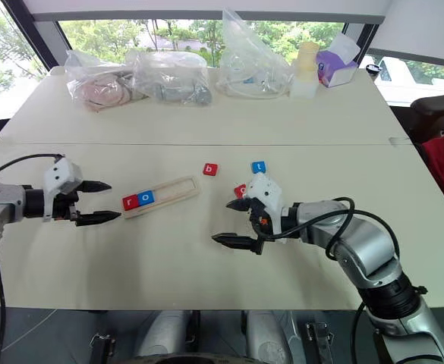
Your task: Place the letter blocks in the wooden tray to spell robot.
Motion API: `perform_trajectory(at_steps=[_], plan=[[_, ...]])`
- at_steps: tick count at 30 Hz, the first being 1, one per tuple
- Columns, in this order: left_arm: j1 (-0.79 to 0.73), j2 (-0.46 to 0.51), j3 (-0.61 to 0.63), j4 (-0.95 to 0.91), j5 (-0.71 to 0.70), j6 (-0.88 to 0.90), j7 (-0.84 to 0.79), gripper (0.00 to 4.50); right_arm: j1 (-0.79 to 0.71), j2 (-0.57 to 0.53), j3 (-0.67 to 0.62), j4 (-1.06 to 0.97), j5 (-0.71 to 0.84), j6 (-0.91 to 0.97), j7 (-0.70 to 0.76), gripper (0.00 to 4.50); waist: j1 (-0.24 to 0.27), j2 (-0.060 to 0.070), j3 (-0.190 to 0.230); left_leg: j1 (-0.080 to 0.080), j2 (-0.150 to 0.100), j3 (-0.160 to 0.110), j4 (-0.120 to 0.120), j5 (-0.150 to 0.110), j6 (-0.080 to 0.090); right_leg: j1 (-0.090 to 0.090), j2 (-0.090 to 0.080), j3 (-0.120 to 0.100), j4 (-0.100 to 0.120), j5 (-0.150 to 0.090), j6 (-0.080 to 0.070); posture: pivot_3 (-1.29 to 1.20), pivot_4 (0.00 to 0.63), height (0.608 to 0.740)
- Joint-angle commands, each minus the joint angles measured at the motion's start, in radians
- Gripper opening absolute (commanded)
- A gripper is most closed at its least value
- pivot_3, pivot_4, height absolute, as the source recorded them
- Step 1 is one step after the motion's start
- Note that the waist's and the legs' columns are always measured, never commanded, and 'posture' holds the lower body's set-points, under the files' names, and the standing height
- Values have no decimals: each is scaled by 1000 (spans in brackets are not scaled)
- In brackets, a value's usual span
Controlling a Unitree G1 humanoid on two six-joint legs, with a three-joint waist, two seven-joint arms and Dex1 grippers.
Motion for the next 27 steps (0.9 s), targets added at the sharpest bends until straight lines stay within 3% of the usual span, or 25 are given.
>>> perform_trajectory(at_steps=[1,15,20,27], plan=[[-16,-26,-6,30,26,-46,3,4500,26,26,2,-39,-17,-17,-44,4455,0,0,0,0,0,0,0,0,0,0,0,0,0,0,0,0,150,735],[-34,-138,-48,106,113,-140,48,4500,39,45,-20,-38,-8,-10,-80,4455,5,0,-1,3,0,-1,3,0,0,4,0,-1,1,1,1,0,150,735],[-32,-144,-53,111,114,-150,17,3164,36,40,-26,-31,-12,-11,-76,4500,5,0,-1,3,0,-1,3,0,0,4,0,-1,1,1,2,0,150,735],[-125,-168,-53,80,77,-101,-26,3164,33,37,-67,6,-31,-25,-88,4500,6,0,-1,3,-1,-1,3,0,0,5,0,-1,1,1,2,0,150,735]])
